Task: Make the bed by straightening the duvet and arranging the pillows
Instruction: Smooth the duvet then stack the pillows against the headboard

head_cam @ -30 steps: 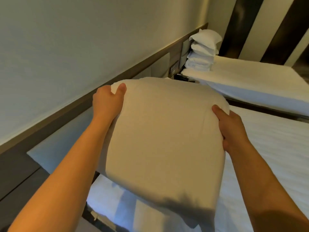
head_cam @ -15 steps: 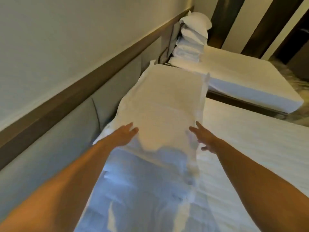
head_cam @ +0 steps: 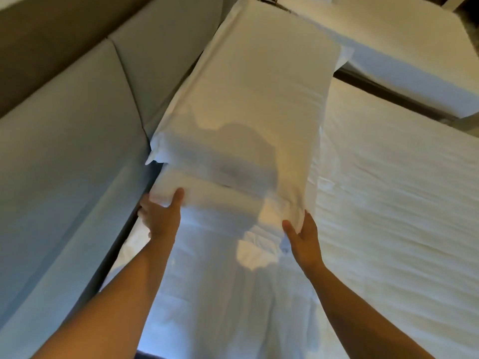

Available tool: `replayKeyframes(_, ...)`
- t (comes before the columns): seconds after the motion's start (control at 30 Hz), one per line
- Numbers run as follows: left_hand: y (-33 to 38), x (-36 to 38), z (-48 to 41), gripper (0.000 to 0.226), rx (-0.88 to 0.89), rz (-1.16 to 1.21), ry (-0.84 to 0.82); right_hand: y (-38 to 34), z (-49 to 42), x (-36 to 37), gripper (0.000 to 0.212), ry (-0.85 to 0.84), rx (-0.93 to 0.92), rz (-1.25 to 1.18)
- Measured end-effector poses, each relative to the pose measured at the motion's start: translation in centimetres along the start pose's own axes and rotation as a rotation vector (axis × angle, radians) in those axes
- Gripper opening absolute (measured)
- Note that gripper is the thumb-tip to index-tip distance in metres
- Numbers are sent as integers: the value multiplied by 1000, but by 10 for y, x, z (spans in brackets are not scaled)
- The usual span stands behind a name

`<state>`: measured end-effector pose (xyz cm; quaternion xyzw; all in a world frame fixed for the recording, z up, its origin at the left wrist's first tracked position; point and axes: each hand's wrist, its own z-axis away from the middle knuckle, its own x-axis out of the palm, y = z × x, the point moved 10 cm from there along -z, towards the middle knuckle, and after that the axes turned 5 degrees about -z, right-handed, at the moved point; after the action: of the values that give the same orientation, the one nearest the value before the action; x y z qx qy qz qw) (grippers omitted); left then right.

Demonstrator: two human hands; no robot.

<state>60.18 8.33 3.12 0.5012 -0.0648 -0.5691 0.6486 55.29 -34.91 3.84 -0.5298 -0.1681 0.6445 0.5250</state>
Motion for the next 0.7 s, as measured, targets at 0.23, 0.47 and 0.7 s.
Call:
replayKeyframes(0.23, -52, 64, -11, 147, -493, 398, -366, 10, 7, 3, 145, -71, 262, -302)
replayKeyframes(0.47, -55, 101, -24, 128, -431, 719, -403, 63, -15, 8, 144, -134, 467, -378)
replayKeyframes(0.7, -20, 82, -38, 40, -209, 940, -138, 42, -19, 13, 72, 38, 308, -503)
